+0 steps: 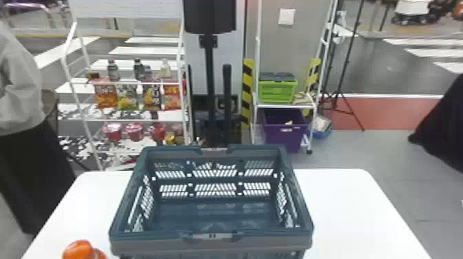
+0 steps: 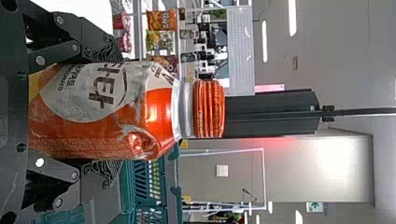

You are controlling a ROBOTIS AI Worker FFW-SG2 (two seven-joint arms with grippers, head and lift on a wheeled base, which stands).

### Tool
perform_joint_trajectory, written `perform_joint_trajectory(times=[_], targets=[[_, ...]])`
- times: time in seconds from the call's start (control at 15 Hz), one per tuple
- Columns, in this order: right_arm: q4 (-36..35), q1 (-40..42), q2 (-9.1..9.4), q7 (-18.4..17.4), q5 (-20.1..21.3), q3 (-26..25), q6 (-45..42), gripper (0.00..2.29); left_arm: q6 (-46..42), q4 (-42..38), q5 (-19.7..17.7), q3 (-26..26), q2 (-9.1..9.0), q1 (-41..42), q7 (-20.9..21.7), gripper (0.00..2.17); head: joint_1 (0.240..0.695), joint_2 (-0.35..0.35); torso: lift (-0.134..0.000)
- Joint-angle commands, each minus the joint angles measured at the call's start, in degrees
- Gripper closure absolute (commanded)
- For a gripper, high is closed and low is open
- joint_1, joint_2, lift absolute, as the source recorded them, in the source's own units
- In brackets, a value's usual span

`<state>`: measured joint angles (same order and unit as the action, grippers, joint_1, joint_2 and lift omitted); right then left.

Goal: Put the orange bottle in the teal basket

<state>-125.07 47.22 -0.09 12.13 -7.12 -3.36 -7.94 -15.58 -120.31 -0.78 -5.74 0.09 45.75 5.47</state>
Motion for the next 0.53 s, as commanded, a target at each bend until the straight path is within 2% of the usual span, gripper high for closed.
perform_joint_trajectory(times=[0.0, 0.27, 0.47], targets=[[0.0, -0.11, 0.14, 0.0, 0.26, -0.07, 0.17, 0.12, 0.95, -1.06, -0.01, -0.23, -0.24, -0.05, 0.06, 1.79, 0.499, 0.0, 0.0], [0.0, -0.46, 0.14, 0.0, 0.53, -0.15, 0.52, 0.12, 4.65, -5.64, -0.1, -1.99, -0.24, -0.31, 0.85, 1.79, 0.499, 0.0, 0.0], [0.0, -0.46, 0.14, 0.0, 0.97, -0.95, 0.52, 0.12, 10.62, -10.12, -0.36, -4.89, -0.24, -2.69, 1.03, 1.79, 0.499, 0.0, 0.0]])
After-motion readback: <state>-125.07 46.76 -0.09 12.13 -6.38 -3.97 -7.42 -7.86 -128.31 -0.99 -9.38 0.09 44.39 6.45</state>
